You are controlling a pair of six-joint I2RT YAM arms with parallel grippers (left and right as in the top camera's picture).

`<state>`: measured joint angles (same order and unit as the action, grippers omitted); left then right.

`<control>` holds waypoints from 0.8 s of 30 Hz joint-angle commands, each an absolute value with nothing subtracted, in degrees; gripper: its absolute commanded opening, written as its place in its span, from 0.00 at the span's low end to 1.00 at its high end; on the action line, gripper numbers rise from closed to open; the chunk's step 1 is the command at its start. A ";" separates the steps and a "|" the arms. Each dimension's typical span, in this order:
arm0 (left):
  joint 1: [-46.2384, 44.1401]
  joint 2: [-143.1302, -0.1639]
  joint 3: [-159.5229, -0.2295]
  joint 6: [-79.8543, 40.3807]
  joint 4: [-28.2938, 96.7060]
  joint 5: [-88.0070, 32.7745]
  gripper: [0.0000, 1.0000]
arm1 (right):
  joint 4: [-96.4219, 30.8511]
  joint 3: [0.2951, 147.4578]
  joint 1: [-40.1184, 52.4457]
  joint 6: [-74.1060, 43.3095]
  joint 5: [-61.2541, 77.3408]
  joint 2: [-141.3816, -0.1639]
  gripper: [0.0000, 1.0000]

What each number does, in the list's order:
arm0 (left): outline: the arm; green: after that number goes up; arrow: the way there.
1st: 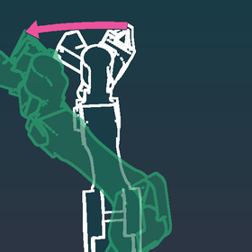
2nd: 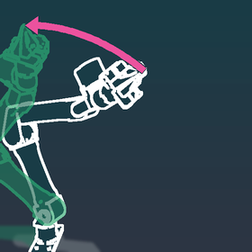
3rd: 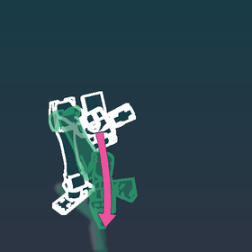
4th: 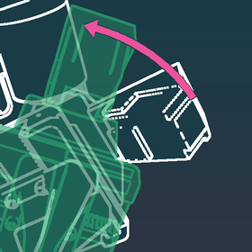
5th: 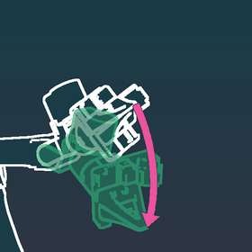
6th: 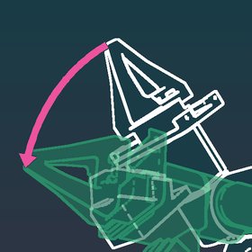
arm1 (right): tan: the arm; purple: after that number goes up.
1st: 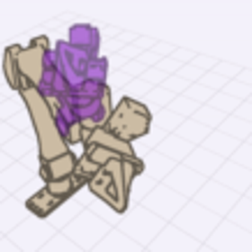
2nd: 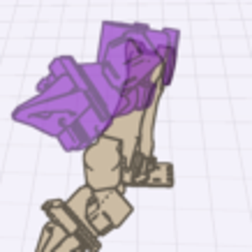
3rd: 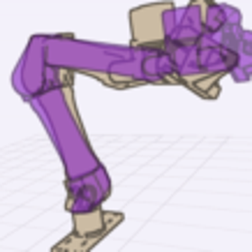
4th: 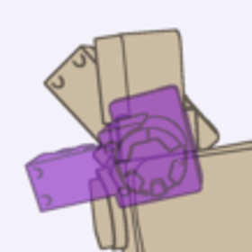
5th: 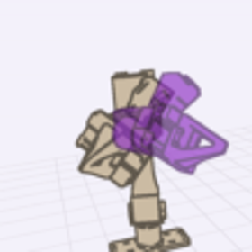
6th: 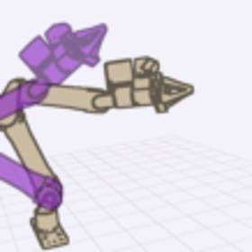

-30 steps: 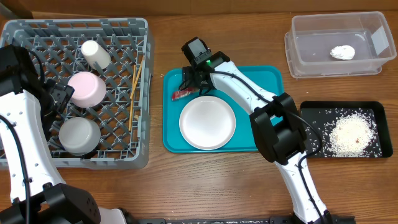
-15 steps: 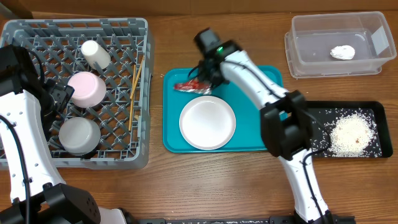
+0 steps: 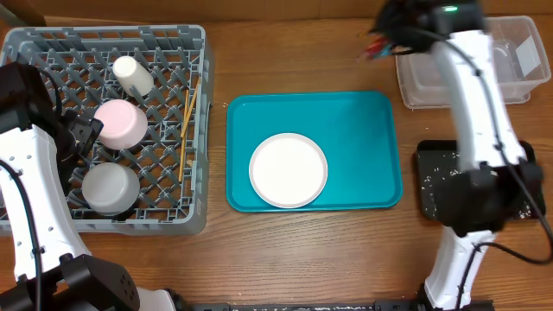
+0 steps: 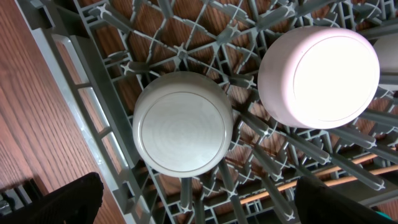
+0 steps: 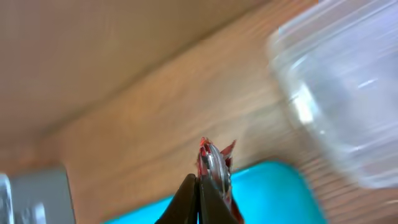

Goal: Sort waste into correct bins and load items into the dishwasher
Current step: 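Carry the red wrapper to the clear bin and release it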

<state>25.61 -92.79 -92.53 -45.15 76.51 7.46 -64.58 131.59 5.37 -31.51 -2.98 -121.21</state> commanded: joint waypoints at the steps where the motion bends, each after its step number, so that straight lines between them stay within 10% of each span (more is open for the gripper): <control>1: 25.80 -92.58 -92.73 -46.50 76.42 7.44 1.00 | -64.69 132.51 -0.01 -31.79 -5.58 -119.79 0.04; 10: 25.80 -92.58 -92.73 -46.50 76.42 7.46 1.00 | -63.57 132.22 -9.96 -31.77 -7.57 -119.92 0.08; 15: 25.80 -92.58 -92.73 -46.50 76.42 7.44 1.00 | -63.37 132.18 -11.33 -31.70 -7.55 -120.57 0.98; 24: 25.80 -92.58 -92.73 -46.50 76.42 7.44 1.00 | -65.30 127.96 -11.09 -31.51 -7.44 -120.57 1.00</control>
